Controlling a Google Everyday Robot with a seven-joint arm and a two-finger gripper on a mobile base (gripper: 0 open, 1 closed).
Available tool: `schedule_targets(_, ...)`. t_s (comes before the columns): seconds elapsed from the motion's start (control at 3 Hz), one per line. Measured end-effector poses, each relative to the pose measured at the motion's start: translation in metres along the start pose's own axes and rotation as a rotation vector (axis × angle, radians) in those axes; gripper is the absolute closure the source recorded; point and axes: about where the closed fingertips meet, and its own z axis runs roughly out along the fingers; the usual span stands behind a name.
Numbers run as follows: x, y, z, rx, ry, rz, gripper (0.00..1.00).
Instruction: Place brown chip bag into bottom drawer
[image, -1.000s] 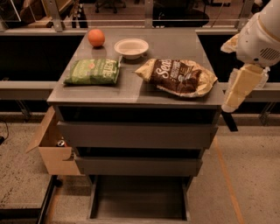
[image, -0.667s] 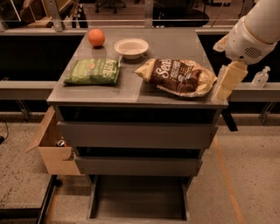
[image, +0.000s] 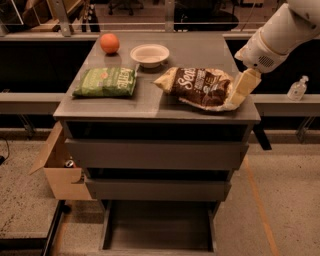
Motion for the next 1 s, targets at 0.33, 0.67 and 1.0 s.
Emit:
schedule_targets(0.33, -0.008, -0.018, 0.033, -0.018, -0.039, 0.026, 0.02)
schedule_targets(0.67, -0.012, -0.023, 0.048, -0.032, -0.055, 0.034, 0.24)
schedule_targets(1.0, -0.016, -0.024, 0.054, -0.045, -0.075, 0.030, 0.49)
